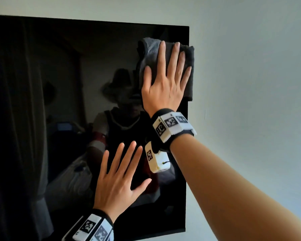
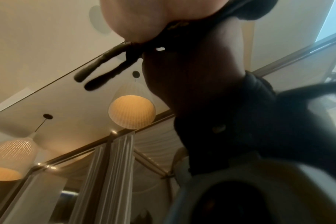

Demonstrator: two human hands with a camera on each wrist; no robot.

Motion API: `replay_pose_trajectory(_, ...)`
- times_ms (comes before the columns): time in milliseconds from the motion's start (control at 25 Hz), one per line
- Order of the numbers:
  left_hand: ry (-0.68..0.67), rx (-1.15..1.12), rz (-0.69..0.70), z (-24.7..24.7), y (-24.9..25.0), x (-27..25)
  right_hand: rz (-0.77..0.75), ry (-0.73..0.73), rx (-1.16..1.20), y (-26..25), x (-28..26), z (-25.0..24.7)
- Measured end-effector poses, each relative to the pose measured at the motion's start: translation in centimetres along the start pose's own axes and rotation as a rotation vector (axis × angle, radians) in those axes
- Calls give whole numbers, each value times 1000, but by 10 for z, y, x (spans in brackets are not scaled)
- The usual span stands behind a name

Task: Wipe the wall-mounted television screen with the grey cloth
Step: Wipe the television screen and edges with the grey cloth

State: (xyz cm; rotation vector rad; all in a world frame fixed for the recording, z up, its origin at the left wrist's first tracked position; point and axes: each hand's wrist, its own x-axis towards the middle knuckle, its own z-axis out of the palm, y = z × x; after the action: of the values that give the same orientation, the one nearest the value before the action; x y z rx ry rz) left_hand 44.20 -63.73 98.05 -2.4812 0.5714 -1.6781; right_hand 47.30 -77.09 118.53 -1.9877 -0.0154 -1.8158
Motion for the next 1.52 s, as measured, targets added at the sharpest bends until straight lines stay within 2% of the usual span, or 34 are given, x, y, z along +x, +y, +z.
replay_pose_trajectory(80, -32, 33, -2, -7, -6, 18, -7, -14, -9, 3, -9, 1)
replay_pose_trajectory(160, -65, 50, 9, -9, -8, 27, -15, -23, -15, 1, 5, 0)
replay_pose_trajectory(280, -70, 31, -1, -6, -8, 26, -16, 3, -5, -9, 37, -1)
replay_pose_trajectory(480, -77, 18, 23, -6, -10, 26, -23, -1, -4, -1, 47, -2)
replay_pose_trajectory(600, -72, -14, 40, -7, -14, 27, 63, 7, 10, -20, 53, 1)
replay_pose_trajectory(680, -58, -26, 85, -10, -20, 29, 43, -18, 7, -43, 45, 6)
replay_pose_trajectory(880, 25, 8, 53, -37, -70, 46, -36, -43, -4, -51, 40, 10)
replay_pose_trajectory(1000, 71, 64, 79, -64, -114, 75, -24, -37, -27, -48, 37, 7)
replay_pose_trajectory(1160, -63, 240, 96, -96, -169, 103, -5, -66, -14, -75, 26, 9)
replay_pose_trajectory(1240, -109, 253, 69, -100, -178, 105, -81, -84, -22, -95, 16, 16)
replay_pose_trajectory(1320, -110, 253, 59, -98, -177, 104, -91, -104, -5, -97, 14, 18)
replay_pose_trajectory(1440, -102, 250, 66, -94, -177, 105, 41, -49, -17, -82, 24, 15)
replay_pose_trajectory(1520, -111, 252, 64, -95, -178, 104, 87, -58, 7, -94, 24, 18)
